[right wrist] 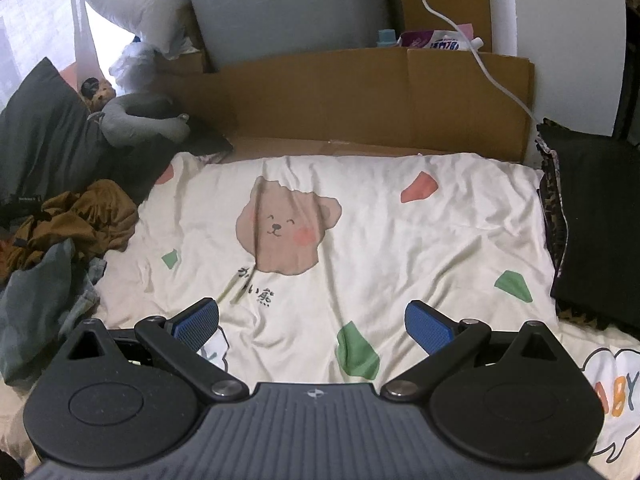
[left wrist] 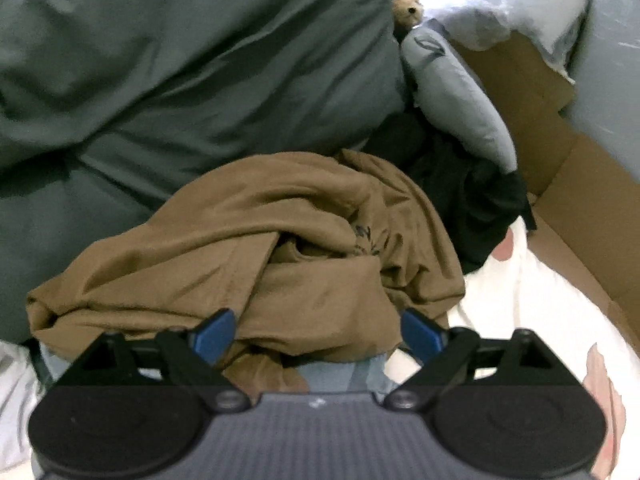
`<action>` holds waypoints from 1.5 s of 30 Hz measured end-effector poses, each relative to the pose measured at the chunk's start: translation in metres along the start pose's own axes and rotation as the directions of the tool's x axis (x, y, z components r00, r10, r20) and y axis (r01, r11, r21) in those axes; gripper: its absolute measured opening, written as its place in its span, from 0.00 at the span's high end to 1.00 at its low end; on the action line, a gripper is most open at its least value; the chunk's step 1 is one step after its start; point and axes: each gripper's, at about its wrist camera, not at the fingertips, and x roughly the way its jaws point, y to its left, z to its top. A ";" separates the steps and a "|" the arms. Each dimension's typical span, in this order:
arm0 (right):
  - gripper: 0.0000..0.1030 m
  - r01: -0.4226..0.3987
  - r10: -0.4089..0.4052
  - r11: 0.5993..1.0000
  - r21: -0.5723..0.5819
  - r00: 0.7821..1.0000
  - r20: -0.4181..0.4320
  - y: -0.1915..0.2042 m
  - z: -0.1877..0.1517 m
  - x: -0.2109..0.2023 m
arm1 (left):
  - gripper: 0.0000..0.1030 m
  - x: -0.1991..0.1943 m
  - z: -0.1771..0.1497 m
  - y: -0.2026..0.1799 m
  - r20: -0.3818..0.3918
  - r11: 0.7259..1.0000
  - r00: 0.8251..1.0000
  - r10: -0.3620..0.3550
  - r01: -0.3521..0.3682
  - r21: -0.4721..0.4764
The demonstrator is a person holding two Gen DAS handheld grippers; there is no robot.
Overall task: Fold clothes
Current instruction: 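Reach the left gripper into the brown shirt and close on it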
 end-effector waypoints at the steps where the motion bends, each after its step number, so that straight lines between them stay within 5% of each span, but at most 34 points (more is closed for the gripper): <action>1: 0.01 0.006 -0.006 1.000 -0.001 1.000 -0.008 -0.001 -0.002 0.002 | 0.11 0.001 -0.001 0.001 0.007 1.000 1.000 -0.008 0.008 0.012; 10: 0.01 0.050 -0.051 0.999 -0.016 0.997 -0.055 0.003 -0.011 0.015 | 0.12 0.012 0.000 0.013 0.020 1.000 1.000 -0.021 0.021 0.023; 17: 0.01 0.062 -0.065 0.997 -0.054 0.996 -0.060 0.013 -0.013 0.019 | 0.01 -0.016 -0.006 0.026 0.114 0.994 0.992 0.060 -0.070 0.079; 20: 0.01 0.056 -0.059 0.998 -0.042 0.996 -0.062 0.013 -0.013 0.021 | 0.01 -0.002 -0.011 0.042 0.087 0.983 0.983 0.160 -0.167 0.079; 25: 0.01 0.045 -0.048 0.998 -0.047 0.997 -0.068 0.016 -0.014 0.020 | 0.00 0.027 -0.015 0.075 0.028 0.992 0.992 0.120 -0.118 -0.045; 31: 0.01 0.061 -0.065 0.996 -0.069 0.996 -0.060 0.015 -0.018 0.016 | 0.00 0.041 -0.009 0.065 0.037 0.988 0.988 0.150 -0.148 -0.035; 36: 0.02 0.061 -0.065 0.997 -0.056 0.995 -0.072 0.014 -0.018 0.021 | 0.02 0.048 -0.004 0.070 0.044 0.993 0.994 0.101 -0.099 -0.060; 39: 0.10 0.049 -0.056 0.996 -0.077 0.995 -0.081 0.018 -0.020 0.024 | 0.11 0.047 -0.006 0.072 0.062 0.997 0.996 0.067 -0.065 -0.042; 45: 0.23 0.036 -0.041 0.998 -0.052 0.994 -0.105 0.017 -0.021 0.029 | 0.51 0.036 -0.012 0.077 0.104 0.998 0.994 -0.015 0.021 -0.052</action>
